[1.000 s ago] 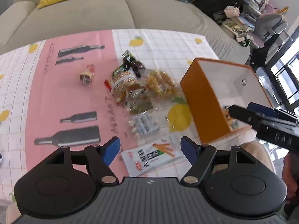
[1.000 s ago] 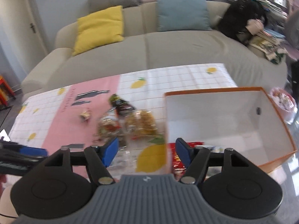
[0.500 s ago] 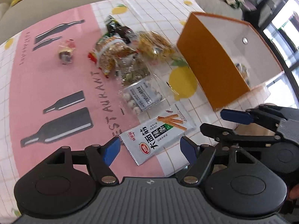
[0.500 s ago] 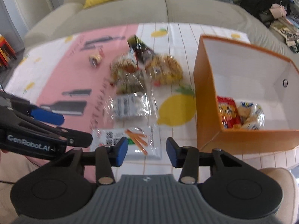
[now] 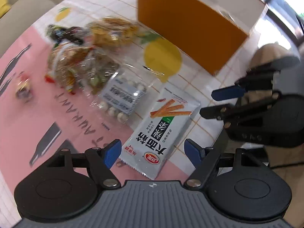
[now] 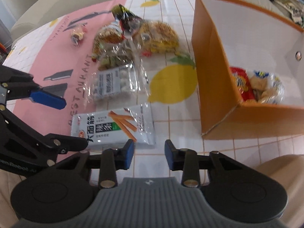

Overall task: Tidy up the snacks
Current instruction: 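Move the left tool to the white breadstick packet and grasp it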

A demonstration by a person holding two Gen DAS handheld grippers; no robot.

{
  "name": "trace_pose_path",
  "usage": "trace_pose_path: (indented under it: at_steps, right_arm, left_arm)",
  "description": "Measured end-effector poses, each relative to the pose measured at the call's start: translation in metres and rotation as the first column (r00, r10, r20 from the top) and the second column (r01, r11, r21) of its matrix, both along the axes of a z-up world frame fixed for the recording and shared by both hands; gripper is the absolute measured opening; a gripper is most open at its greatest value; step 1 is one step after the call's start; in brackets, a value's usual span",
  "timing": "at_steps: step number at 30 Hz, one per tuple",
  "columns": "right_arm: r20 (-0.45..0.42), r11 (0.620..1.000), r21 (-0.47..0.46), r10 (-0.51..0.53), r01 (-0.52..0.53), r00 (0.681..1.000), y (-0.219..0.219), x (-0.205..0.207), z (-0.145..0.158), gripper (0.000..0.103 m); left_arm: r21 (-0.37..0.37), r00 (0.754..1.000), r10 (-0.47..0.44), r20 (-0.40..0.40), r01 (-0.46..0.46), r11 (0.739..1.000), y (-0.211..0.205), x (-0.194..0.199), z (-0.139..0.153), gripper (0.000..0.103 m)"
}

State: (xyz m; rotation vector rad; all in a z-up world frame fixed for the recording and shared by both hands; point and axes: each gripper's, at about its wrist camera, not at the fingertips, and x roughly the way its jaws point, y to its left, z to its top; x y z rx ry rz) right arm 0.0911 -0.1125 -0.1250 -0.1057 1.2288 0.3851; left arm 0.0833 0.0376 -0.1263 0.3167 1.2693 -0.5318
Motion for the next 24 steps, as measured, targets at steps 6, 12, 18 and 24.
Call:
trace_pose_path:
  at_steps: [6,12,18,24]
  right_arm:
    - [-0.064,1.0,0.004,-0.021,0.021,0.998,-0.005,0.007,-0.018,0.024]
    - [-0.061,0.999,0.044,-0.025,0.028,0.998,-0.005,0.014,-0.021,0.02]
    - [-0.045,0.997,0.069,-0.033,0.037,0.998,-0.006,0.02,-0.021,0.02]
    - [-0.036,0.996,0.084,-0.021,0.024,0.999,-0.003,0.024,-0.022,0.02]
  left_arm:
    - [0.057,0.989,-0.149,0.021,0.147,0.987,-0.015,0.004,-0.019,0.088]
    - [0.035,0.983,-0.179,0.026,0.178,0.983,-0.016,0.014,-0.027,0.09]
    - [-0.052,0.987,-0.159,-0.001,0.159,0.986,-0.019,0.02,-0.025,0.09]
    - [-0.084,0.997,-0.049,-0.056,0.044,0.996,-0.015,0.024,-0.029,0.09]
